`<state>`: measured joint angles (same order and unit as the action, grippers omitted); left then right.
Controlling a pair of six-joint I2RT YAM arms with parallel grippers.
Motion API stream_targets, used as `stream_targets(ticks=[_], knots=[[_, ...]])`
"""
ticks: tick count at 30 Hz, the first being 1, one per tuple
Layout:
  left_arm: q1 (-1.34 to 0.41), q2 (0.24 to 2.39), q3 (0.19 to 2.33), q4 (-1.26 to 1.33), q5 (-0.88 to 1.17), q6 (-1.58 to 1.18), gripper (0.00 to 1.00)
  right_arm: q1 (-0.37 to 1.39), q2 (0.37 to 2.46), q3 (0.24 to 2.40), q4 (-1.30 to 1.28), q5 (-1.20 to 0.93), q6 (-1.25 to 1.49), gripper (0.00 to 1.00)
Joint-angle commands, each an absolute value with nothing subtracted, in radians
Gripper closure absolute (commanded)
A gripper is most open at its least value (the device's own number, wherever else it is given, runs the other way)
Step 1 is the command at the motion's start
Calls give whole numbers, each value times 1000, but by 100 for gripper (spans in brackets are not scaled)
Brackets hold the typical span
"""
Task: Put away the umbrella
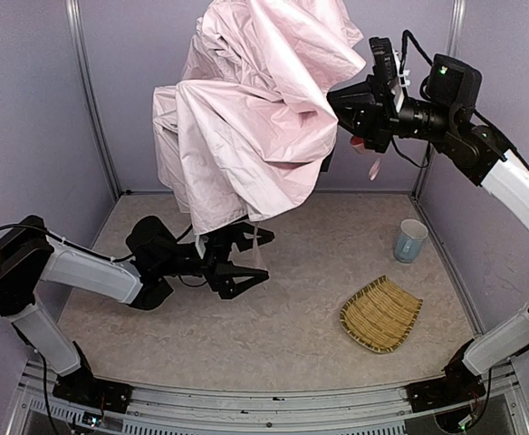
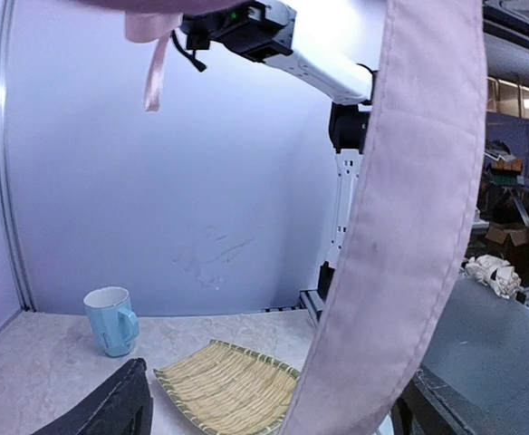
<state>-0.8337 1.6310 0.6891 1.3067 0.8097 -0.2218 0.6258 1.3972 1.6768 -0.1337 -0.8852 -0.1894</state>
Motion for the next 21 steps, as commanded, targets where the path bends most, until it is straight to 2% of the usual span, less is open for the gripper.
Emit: stream_targets(ticks=[1, 2, 3, 5, 6, 9, 10, 14, 17, 21], knots=[[-898, 1628, 741, 1179, 868, -60, 9, 618, 1376, 1716, -124, -860, -202, 100], [-912, 1623, 738, 1162, 861, -36, 9, 618, 1375, 1713, -123, -856, -205, 100], [-926, 1618, 735, 1149, 846, -18, 14, 618, 1374, 1710, -124, -852, -206, 100], [-941, 1613, 737, 1129, 834, -7, 32, 618, 1379, 1710, -123, -853, -206, 100], [-942, 1610, 735, 1129, 838, -7, 45, 618, 1381, 1710, -123, -854, -206, 100], [-946, 1588, 707, 1140, 800, -18, 91, 617, 1382, 1713, -126, -845, -209, 100], [-946, 1567, 689, 1143, 770, -21, 100, 617, 1381, 1715, -130, -835, -210, 100], [-961, 1465, 594, 1105, 563, -6, 100, 611, 1367, 1715, -138, -687, -184, 100], [-1025, 1349, 541, 963, 232, 89, 100, 582, 1372, 1716, -139, -476, -133, 100], [-1145, 1208, 513, 789, -156, 248, 100, 521, 1390, 1693, -150, -411, -137, 100]])
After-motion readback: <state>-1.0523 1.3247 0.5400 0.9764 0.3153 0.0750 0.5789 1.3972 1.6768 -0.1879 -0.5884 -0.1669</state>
